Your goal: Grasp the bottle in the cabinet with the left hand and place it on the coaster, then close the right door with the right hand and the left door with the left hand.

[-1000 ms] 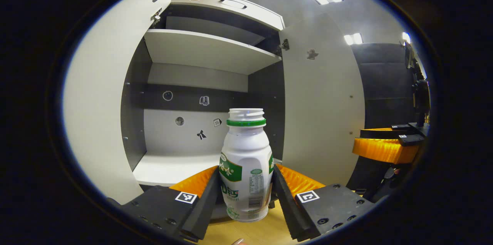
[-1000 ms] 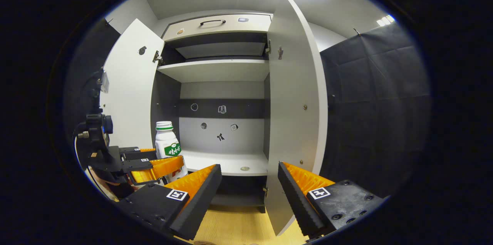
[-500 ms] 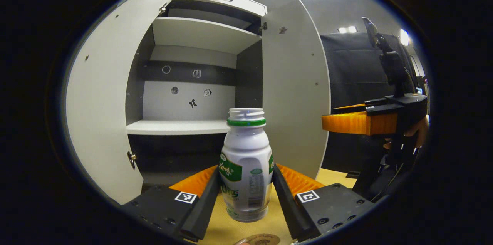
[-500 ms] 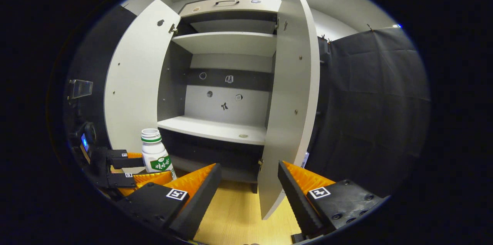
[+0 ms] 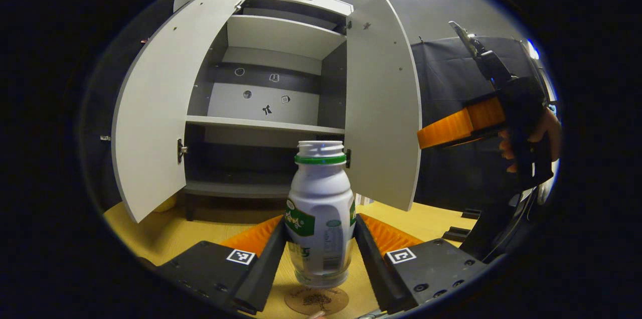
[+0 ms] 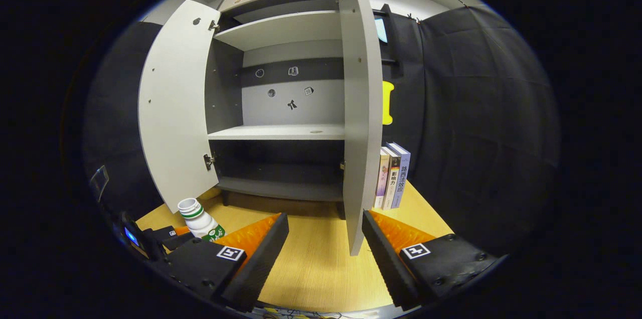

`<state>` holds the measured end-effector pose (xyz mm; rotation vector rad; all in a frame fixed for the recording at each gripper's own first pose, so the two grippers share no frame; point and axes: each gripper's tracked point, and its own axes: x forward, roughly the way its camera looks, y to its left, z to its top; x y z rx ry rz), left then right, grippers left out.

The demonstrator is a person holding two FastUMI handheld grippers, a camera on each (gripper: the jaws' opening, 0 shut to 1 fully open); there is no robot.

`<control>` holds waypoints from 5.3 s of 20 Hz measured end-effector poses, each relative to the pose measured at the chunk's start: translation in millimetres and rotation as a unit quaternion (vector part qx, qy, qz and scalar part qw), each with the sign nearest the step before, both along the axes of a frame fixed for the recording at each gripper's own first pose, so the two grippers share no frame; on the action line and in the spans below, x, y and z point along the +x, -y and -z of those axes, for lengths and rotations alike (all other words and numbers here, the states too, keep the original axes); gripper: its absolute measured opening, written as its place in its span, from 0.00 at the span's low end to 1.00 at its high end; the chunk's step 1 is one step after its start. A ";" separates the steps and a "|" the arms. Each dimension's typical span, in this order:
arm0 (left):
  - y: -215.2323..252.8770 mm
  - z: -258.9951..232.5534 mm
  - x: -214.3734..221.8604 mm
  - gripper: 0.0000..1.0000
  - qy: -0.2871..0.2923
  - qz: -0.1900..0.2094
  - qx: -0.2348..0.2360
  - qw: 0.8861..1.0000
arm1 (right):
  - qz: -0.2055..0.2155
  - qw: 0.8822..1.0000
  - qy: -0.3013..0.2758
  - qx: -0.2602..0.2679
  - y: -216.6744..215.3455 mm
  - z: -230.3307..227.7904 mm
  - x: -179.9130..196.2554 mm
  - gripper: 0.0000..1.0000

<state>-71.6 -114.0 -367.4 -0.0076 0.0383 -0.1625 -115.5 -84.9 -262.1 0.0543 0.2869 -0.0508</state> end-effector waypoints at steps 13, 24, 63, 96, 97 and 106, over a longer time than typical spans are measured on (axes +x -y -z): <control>1.1 56.1 -14.8 0.81 -0.012 -0.022 0.022 0.999 | -0.063 0.998 -0.025 -0.017 -32.4 37.7 -9.0 0.96; -3.4 48.0 -10.7 0.87 -0.010 -0.023 0.019 0.999 | -0.070 0.997 -0.021 -0.021 -33.2 27.4 -9.2 0.98; -41.2 -254.4 70.9 0.94 0.065 -0.097 0.030 0.993 | -0.032 0.989 0.143 0.014 96.9 -221.7 76.8 0.96; -325.4 -306.2 -73.0 0.94 0.065 -0.263 0.059 0.961 | -0.059 0.990 0.127 -0.028 -100.0 -190.9 120.3 0.98; -330.0 -311.5 -70.2 0.94 0.071 -0.258 0.062 0.962 | -0.053 0.991 0.121 -0.028 -98.2 -187.4 117.0 0.98; -325.1 -316.9 -29.4 0.94 0.089 -0.198 0.035 0.976 | 0.025 0.994 0.104 -0.019 -62.5 -176.0 77.7 0.98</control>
